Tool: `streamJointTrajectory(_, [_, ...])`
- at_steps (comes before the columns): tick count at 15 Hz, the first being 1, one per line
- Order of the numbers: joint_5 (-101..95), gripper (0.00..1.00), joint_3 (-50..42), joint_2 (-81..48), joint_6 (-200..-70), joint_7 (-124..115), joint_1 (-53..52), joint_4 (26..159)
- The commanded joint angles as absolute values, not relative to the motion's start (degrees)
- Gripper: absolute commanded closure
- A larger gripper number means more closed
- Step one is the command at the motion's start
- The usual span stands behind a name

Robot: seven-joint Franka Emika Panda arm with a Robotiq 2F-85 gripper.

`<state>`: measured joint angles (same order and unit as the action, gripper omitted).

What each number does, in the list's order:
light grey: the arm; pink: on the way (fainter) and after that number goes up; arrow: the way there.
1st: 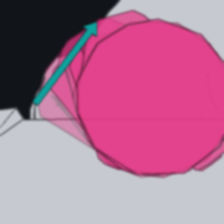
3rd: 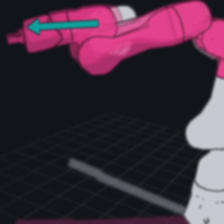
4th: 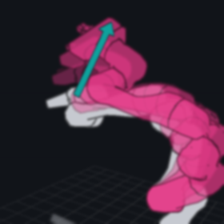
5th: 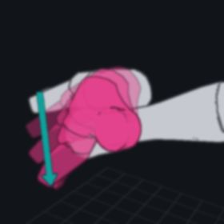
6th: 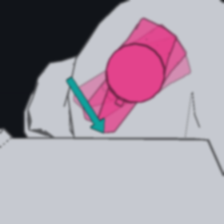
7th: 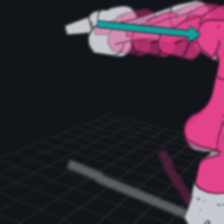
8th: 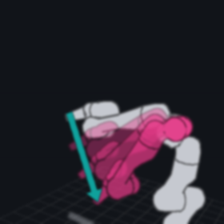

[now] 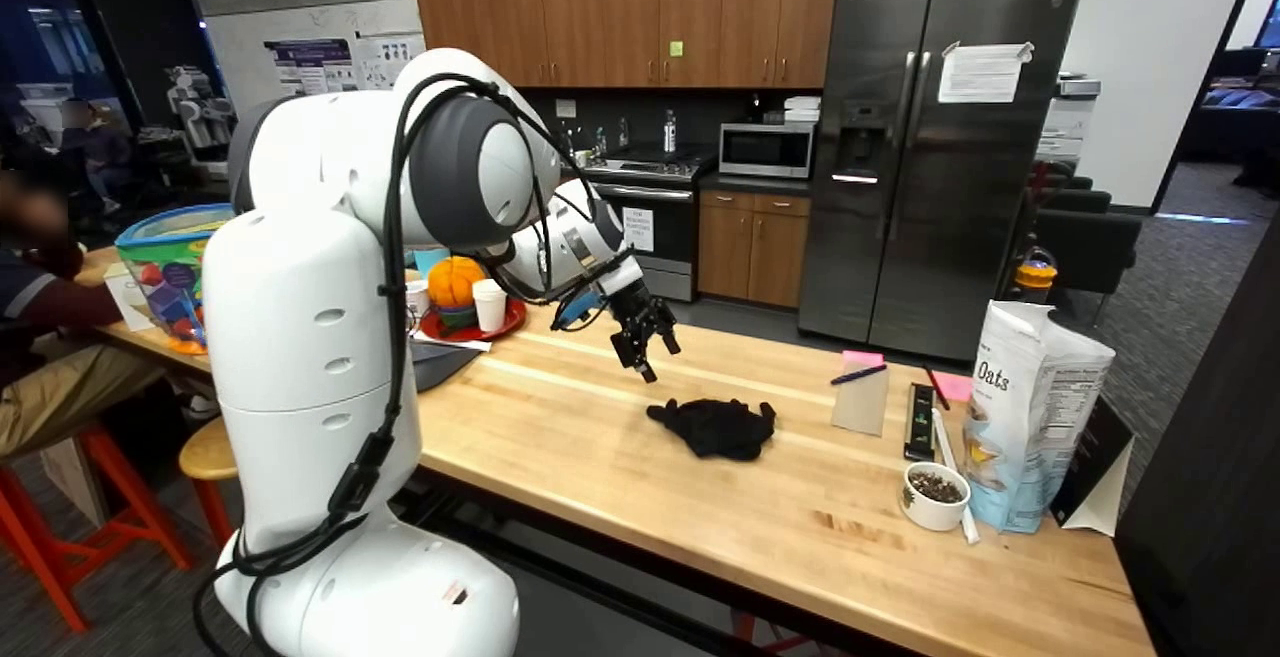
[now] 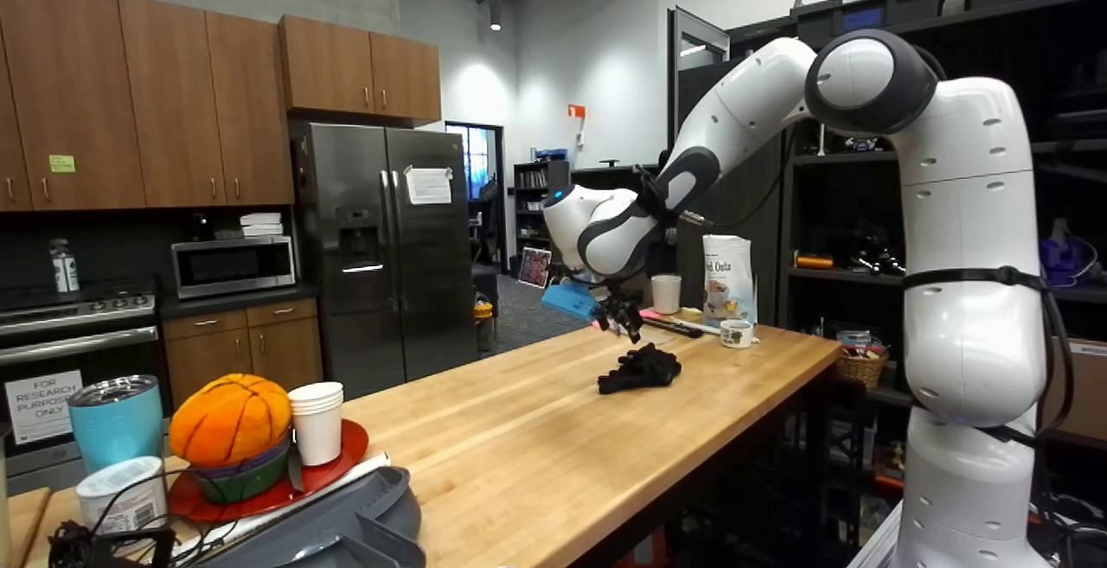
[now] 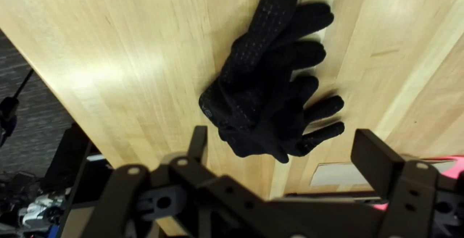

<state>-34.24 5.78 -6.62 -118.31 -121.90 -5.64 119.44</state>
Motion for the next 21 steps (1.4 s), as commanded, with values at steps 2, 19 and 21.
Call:
streamJointTrajectory(2, [-19.09,0.0,2.66,0.04,-128.16,-105.59,-1.91,125.3])
streamJointTrajectory(19, [29.35,0.0,-10.08,0.22,-118.44,-57.62,9.95,127.19])
streamJointTrajectory(21, [29.48,0.0,-11.03,-0.66,-117.29,-57.57,10.84,126.18])
